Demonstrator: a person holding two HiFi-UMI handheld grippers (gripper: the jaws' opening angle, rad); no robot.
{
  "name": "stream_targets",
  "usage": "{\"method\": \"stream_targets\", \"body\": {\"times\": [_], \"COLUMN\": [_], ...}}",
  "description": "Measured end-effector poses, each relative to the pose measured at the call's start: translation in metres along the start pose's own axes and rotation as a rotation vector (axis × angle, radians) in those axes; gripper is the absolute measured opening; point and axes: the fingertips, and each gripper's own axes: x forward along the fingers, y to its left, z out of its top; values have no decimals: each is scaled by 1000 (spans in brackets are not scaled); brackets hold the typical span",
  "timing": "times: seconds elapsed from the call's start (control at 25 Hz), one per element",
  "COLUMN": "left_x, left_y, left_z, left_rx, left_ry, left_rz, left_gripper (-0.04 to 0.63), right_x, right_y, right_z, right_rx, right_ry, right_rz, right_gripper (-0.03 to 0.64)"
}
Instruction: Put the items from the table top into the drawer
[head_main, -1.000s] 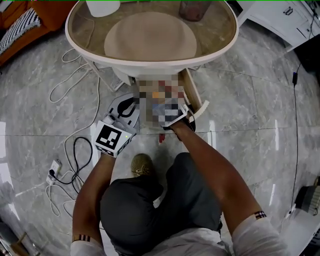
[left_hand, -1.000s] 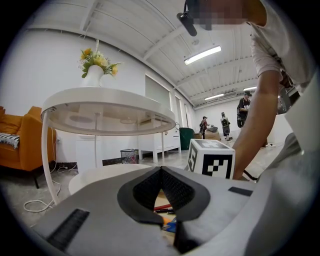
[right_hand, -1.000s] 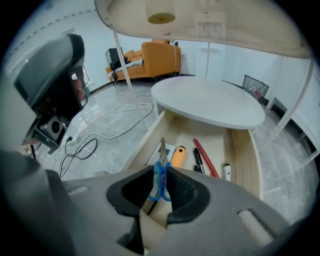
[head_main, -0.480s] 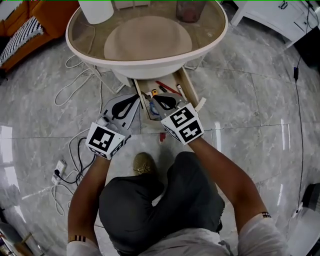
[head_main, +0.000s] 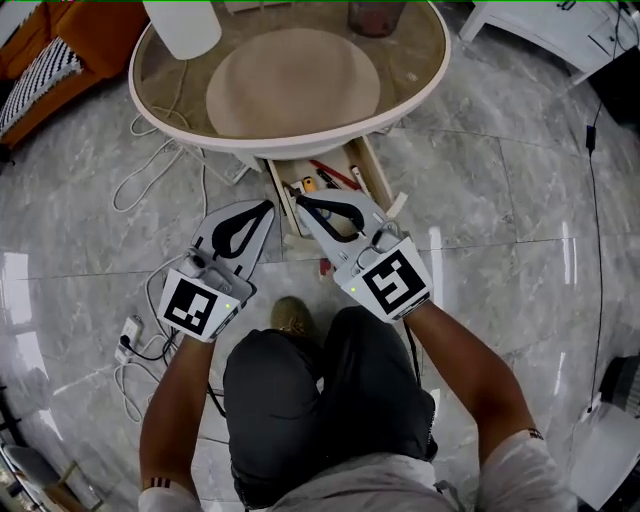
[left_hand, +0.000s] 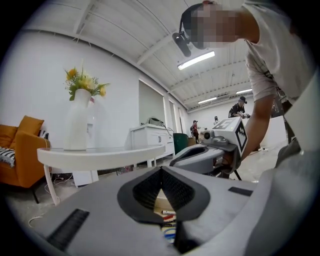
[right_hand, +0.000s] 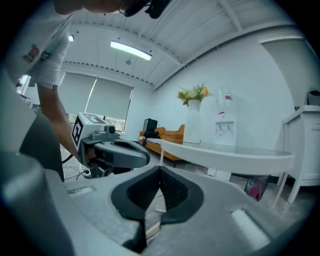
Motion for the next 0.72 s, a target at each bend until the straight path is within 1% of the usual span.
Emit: {"method": "stream_targets", "body": {"times": [0.04,0.12,0.2,0.32,0.44,0.52,0.72], "left_x": [0,-1,-1,0,1,1,-1], "left_y": [0,-2,-1,5,13,20,31], "left_z": [10,27,46,87,140,182,284], "left_rx": [3,10,10,1,-13,-24,-17], "left_ry": [-8,6,27,38,36,22,26], "left_rz": [-3,-14,-23,-24,-16,-13,-49], "left_gripper": [-2,-2,-2,-1,-2,-2,-1], "right_x": [-3,-8,-11,-18,-29,-35,-41], "right_y": [-1,-5,-13,-28,-45,-53,-66], "right_z": [12,36,61,103,153,192,292], "right_rx": [-6,2,41,102,154,177,185], "right_ry": [-12,-38,-64,-85,-103,-120,-123], "right_rz": [0,-1,-18,-49,-73,-71,-46], "right_gripper": [0,0,0,0,0,0,0]}}
